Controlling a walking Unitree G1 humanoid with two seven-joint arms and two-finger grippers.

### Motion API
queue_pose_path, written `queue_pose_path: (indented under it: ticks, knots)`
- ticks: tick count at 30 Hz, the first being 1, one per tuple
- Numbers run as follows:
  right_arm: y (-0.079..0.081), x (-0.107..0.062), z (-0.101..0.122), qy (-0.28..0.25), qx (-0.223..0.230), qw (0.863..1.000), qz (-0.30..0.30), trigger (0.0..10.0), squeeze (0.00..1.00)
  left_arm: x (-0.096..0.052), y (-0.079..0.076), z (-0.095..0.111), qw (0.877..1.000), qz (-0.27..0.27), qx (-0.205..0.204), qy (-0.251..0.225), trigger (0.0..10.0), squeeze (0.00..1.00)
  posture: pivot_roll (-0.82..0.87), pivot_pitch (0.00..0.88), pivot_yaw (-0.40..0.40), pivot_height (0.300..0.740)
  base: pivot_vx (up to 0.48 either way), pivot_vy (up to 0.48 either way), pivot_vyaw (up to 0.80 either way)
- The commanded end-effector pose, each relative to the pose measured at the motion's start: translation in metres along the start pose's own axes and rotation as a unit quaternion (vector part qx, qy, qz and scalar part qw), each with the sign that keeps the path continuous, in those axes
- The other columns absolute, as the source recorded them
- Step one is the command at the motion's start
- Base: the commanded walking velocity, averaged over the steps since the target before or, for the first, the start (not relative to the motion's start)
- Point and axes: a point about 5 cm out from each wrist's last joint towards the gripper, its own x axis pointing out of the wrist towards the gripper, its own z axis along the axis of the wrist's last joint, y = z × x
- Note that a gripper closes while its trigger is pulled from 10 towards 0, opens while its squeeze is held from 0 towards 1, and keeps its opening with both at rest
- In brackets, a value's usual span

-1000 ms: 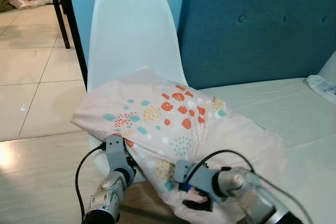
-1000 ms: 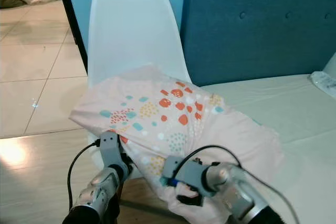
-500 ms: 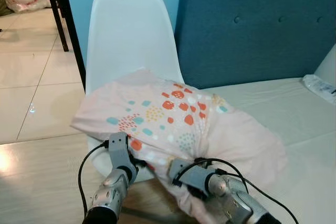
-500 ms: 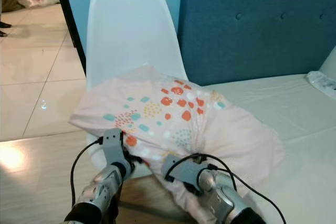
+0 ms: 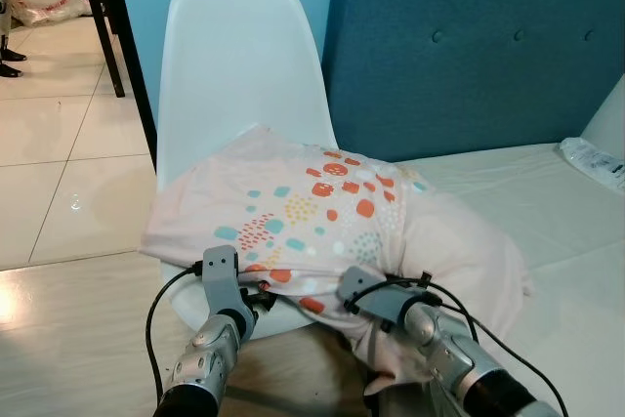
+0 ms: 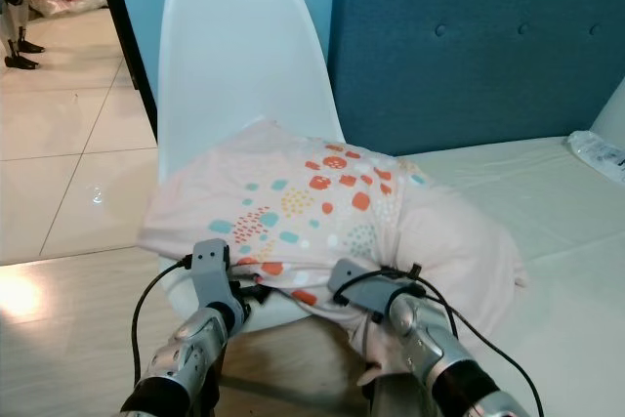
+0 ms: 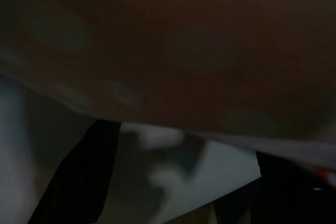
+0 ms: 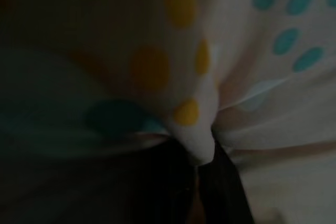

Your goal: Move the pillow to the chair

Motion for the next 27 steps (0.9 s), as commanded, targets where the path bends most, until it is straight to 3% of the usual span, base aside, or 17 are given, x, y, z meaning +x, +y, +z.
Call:
queue_pose_path:
  ticks: [1,2,7,10,14,15,17,18,20,22,25,27]
  knots:
    - [-0.028,0.003,-0.016,0.026,0.009,0.998,-0.063,0.0,0.0,0.002,-0.004,0.003,1.0,-0.006,-0.005,-0.006,10.0,0.0,0.05,0.058,-0.073,0.493,0.0,0.0,0.0]
    - [-0.028,0.003,-0.016,0.026,0.009,0.998,-0.063,0.0,0.0,0.002,-0.004,0.003,1.0,-0.006,-0.005,-0.006,10.0,0.0,0.05,0.058,-0.073,0.493,0.0,0.0,0.0]
    - [-0.08,0.005,-0.026,0.035,0.019,0.986,-0.16,0.0,0.0,0.003,-0.007,0.007,0.999,-0.016,-0.027,-0.013,10.0,0.0,0.06,0.055,-0.071,0.493,0.0,0.0,0.0]
    - [-0.09,0.004,-0.029,0.039,0.02,0.983,-0.177,0.0,0.0,0.003,-0.008,0.009,0.999,-0.021,-0.042,-0.018,10.0,0.0,0.06,0.053,-0.072,0.493,0.0,0.0,0.0]
    - [-0.112,0.0,-0.044,0.059,0.026,0.975,-0.21,0.0,0.0,0.004,-0.016,0.02,0.984,-0.058,-0.161,-0.038,10.0,0.0,0.06,0.049,-0.073,0.493,0.0,0.0,0.0]
    - [-0.112,0.0,-0.044,0.059,0.026,0.975,-0.21,0.0,0.0,0.004,-0.016,0.02,0.984,-0.058,-0.161,-0.038,10.0,0.0,0.06,0.049,-0.073,0.493,0.0,0.0,0.0]
    - [-0.112,0.0,-0.047,0.062,0.028,0.975,-0.21,0.0,0.0,0.005,-0.021,0.023,0.971,-0.08,-0.22,-0.042,10.0,0.0,0.06,0.048,-0.071,0.493,0.0,0.0,0.0]
    - [-0.112,0.0,-0.047,0.062,0.028,0.975,-0.21,0.0,0.0,0.005,-0.021,0.023,0.971,-0.08,-0.22,-0.042,10.0,0.0,0.06,0.048,-0.071,0.493,0.0,0.0,0.0]
    - [-0.099,0.003,-0.044,0.054,0.033,0.979,-0.192,0.0,0.0,0.007,-0.03,0.03,0.955,-0.105,-0.274,-0.049,10.0,0.0,0.05,0.049,-0.063,0.493,0.0,0.0,0.0]
    - [-0.094,0.005,-0.043,0.05,0.034,0.981,-0.184,0.0,0.0,0.008,-0.032,0.034,0.95,-0.112,-0.286,-0.052,10.0,0.0,0.05,0.049,-0.063,0.493,0.0,0.0,0.0]
    - [-0.067,0.009,-0.032,0.028,0.042,0.988,-0.144,0.0,0.0,0.015,-0.033,0.052,0.937,-0.119,-0.319,-0.077,10.0,0.0,0.04,0.052,-0.057,0.493,0.0,0.0,0.0]
    - [-0.049,0.01,-0.026,0.015,0.044,0.992,-0.12,0.0,0.0,0.019,-0.025,0.066,0.933,-0.106,-0.332,-0.094,10.0,0.0,0.03,0.057,-0.051,0.493,0.0,0.0,0.0]
